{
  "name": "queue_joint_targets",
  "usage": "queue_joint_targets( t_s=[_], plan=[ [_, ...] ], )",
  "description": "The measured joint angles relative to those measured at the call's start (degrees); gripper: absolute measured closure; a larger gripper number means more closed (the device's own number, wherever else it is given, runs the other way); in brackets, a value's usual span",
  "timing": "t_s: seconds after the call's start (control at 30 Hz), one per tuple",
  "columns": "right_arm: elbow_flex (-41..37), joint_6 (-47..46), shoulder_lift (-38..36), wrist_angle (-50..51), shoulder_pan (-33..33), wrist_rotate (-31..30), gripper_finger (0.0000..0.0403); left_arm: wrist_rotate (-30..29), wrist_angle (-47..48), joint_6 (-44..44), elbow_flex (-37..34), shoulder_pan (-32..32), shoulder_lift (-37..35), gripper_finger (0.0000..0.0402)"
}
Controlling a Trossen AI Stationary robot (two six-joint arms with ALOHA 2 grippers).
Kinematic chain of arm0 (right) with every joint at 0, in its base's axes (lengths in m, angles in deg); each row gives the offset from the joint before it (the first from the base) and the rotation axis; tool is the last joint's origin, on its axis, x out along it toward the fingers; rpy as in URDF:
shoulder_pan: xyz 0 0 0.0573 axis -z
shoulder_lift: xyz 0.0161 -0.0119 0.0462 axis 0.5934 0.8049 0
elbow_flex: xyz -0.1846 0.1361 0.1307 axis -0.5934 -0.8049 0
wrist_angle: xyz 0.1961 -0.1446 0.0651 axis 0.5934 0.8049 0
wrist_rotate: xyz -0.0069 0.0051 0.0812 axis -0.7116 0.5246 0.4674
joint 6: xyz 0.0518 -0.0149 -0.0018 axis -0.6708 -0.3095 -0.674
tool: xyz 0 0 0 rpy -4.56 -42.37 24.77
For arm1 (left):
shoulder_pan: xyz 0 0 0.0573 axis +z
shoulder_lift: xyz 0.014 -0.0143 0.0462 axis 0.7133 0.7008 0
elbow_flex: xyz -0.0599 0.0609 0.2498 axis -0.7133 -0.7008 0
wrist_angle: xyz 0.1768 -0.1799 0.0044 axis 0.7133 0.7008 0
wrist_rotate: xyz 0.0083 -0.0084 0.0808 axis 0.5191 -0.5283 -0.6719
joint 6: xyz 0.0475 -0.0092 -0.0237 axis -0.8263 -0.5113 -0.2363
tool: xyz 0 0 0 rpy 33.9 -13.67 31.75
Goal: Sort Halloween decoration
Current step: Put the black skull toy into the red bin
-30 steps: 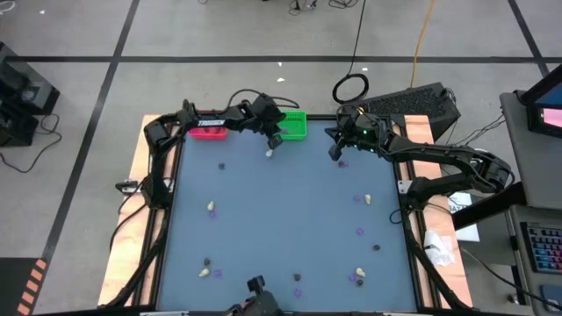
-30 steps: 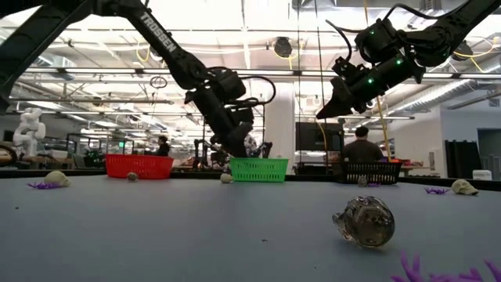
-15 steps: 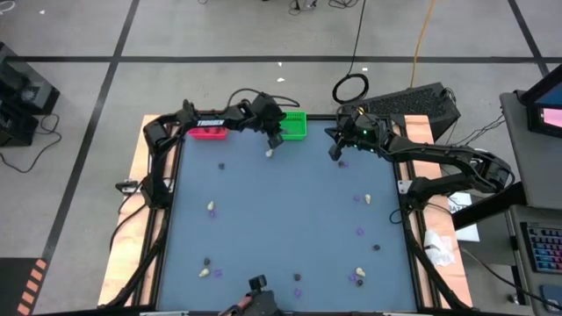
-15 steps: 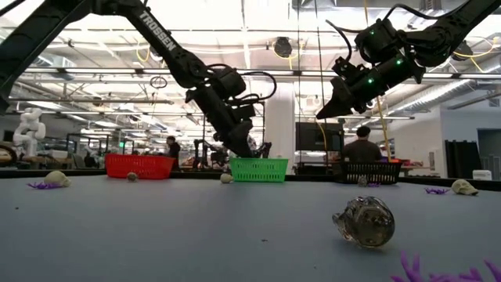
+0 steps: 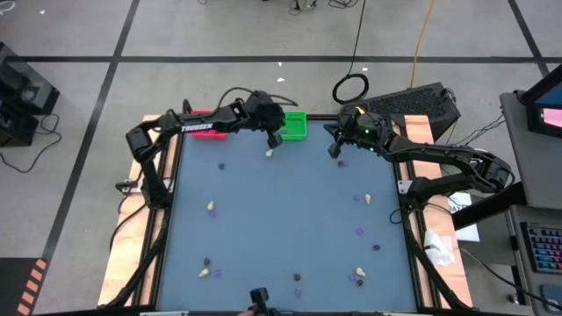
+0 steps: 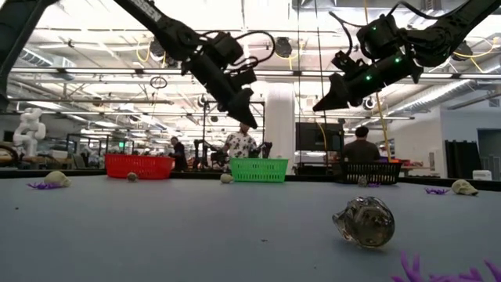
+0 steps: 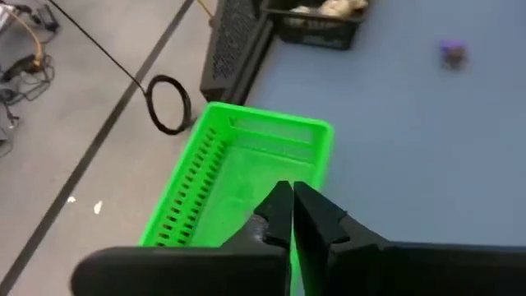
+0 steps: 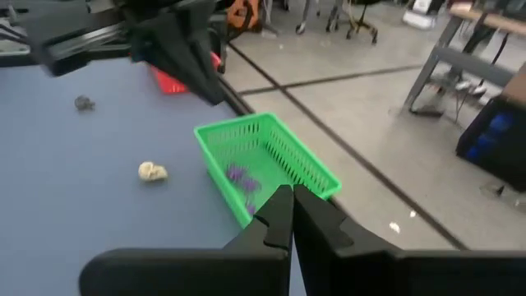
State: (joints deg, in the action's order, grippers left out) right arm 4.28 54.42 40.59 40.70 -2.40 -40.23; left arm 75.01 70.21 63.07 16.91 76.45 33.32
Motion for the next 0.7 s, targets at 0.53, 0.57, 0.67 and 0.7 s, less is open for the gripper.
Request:
queue_joint_targets(
  t_s=[0.53, 0.57, 0.67, 0.7],
  plan=[
    [6.1, 0.6, -0.5, 13.2, -3.0, 0.1, 0.0401, -3.4, -21.2, 4.9, -15.8, -16.4, -2.6, 0.0401],
    [7.2, 0.6, -0.6, 17.1, -3.9, 0.1, 0.0401, -3.4, -23.5, 5.5, -17.1, -17.3, -2.6, 0.0402],
    [10.2, -0.1, -0.6, 27.0, -7.0, 0.1, 0.0401, -3.5, -28.0, 7.6, -20.5, -19.2, -2.6, 0.0402],
    [10.6, -0.8, -0.6, 28.8, -8.3, 0.0, 0.0401, -3.5, -30.0, 7.9, -21.7, -19.8, -2.6, 0.0402]
  ],
)
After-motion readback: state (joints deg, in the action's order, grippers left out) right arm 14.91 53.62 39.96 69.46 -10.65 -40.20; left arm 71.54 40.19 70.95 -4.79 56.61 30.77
